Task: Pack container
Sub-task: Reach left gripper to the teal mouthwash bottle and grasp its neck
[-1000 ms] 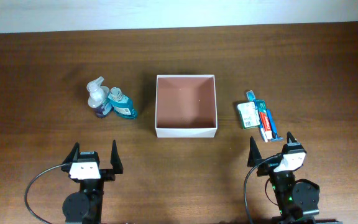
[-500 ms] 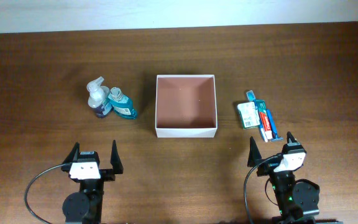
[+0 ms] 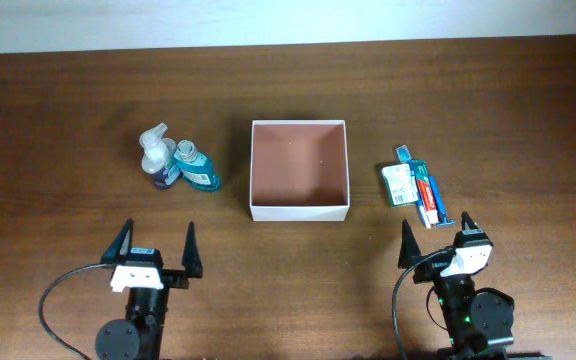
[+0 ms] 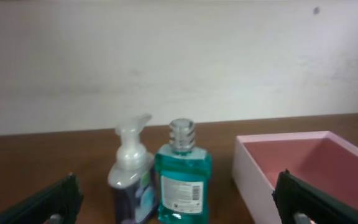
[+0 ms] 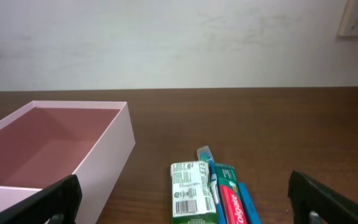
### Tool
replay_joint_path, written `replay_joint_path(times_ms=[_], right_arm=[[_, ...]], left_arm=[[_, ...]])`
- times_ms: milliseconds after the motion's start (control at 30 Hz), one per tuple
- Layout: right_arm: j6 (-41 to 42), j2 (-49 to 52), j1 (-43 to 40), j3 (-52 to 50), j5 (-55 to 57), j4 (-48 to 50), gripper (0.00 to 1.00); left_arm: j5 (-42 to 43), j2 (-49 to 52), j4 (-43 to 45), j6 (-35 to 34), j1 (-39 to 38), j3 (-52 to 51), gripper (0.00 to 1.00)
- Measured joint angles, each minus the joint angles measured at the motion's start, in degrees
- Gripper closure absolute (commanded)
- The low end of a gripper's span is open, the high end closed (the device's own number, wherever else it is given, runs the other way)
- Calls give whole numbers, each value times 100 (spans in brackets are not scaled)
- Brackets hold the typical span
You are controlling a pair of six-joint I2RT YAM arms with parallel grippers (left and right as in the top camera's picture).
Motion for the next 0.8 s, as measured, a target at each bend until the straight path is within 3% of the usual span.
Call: replay_joint_path(times_ms=[167,533,667,800], right_arm=[[2,0,0,0,0,0,1],[4,4,0,0,0,-2,1],[2,4,0,0,0,0,1],[4,4,0,0,0,0,1]], left_arm=[[136,903,-769,2,0,1268,1],[605,5657,-3893,20,0,5665,1],[879,6798,-4395,20,0,6461,1],[1086,7296,-4428,20,0,6594,1]])
